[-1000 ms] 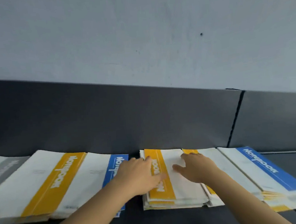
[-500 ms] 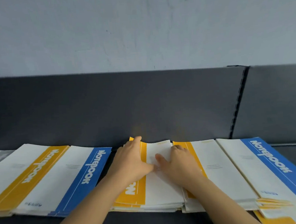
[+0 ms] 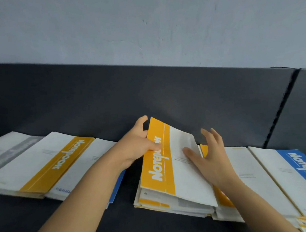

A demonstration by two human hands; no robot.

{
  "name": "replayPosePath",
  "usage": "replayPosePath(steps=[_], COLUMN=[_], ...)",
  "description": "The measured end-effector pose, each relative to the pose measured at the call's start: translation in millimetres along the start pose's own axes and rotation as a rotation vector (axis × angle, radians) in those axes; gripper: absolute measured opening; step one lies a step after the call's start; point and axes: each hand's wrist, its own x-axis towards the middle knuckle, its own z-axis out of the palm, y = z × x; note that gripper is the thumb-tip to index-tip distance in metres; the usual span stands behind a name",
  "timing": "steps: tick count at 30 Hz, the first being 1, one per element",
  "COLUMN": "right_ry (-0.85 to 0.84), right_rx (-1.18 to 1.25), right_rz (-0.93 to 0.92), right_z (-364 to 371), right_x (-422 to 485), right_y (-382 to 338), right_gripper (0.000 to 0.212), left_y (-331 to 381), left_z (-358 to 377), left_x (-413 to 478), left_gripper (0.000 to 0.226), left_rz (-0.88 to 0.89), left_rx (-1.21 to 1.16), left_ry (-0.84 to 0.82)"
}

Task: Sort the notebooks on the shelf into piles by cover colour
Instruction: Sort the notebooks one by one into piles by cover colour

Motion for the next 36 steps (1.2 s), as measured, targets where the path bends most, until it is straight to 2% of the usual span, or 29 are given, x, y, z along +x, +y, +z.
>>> replayPosePath(steps=[1, 3, 5, 7, 10, 12, 14, 16, 18, 20, 21, 23, 26, 28, 30, 33, 34, 36], right_ry=[0.017, -0.009, -0.097, -0.207, -0.315, -0.383, -0.532, -0.627, -0.620, -0.539, -0.485, -0.385, -0.310, -0.296, -0.326, -0.421, -0.409, -0.277], right_rx=[-0.070, -0.210, -0.351, -0.429, -0.415, -0.286, -0.132, 0.025, 0.170, 0.346, 0.428, 0.534, 0.574, 0.568, 0.501, 0.331, 0.297, 0.268], right_rz=[-0.073, -0.261, -0.439, -0.518, -0.500, -0.442, -0.359, -0.267, -0.162, -0.048, 0.014, 0.139, 0.268, 0.303, 0.324, 0.380, 0.391, 0.390], right_z=[-2, -2, 6, 24, 70, 106, 144, 176, 202, 220, 227, 240, 249, 246, 241, 243, 247, 257], right_x=[-1, -3, -4, -4, -3, -4, -5, -3, -2, -1, -1, -5, -13, -18, -21, -25, -26, -25], right_y=[-5, -25, -57, -96, -157, -196, -233, -261, -281, -292, -295, -297, -297, -297, -298, -303, -305, -308], right_gripper=[0.081, 0.084, 0.084, 0.079, 0.058, 0.046, 0.040, 0.037, 0.035, 0.031, 0.029, 0.024, 0.016, 0.020, 0.028, 0.046, 0.049, 0.050], left_y=[2, 5, 8, 8, 3, -2, -9, -18, -33, -49, -56, -67, -78, -82, -84, -82, -79, -74], left_z=[-6, -23, -47, -79, -145, -202, -267, -333, -388, -423, -433, -437, -419, -405, -395, -381, -376, -365], left_x=[-1, -4, -13, -25, -40, -45, -51, -56, -57, -51, -47, -40, -36, -35, -31, -21, -18, -12], left_gripper=[0.092, 0.070, 0.048, 0.040, 0.035, 0.033, 0.032, 0.041, 0.045, 0.042, 0.041, 0.036, 0.041, 0.050, 0.056, 0.051, 0.051, 0.055], left_rz=[0.003, 0.045, 0.098, 0.081, 0.029, 0.017, -0.026, -0.062, -0.063, -0.057, -0.073, -0.094, -0.086, -0.083, -0.095, -0.092, -0.077, -0.015], left_rx=[0.001, 0.033, 0.090, 0.103, 0.187, 0.280, 0.361, 0.375, 0.242, 0.025, -0.079, -0.201, -0.359, -0.524, -0.643, -0.534, -0.452, -0.269], left_ry=[-0.018, -0.087, -0.203, -0.313, -0.402, -0.461, -0.551, -0.619, -0.550, -0.355, -0.264, -0.189, -0.034, 0.163, 0.282, 0.238, 0.181, 0.112])
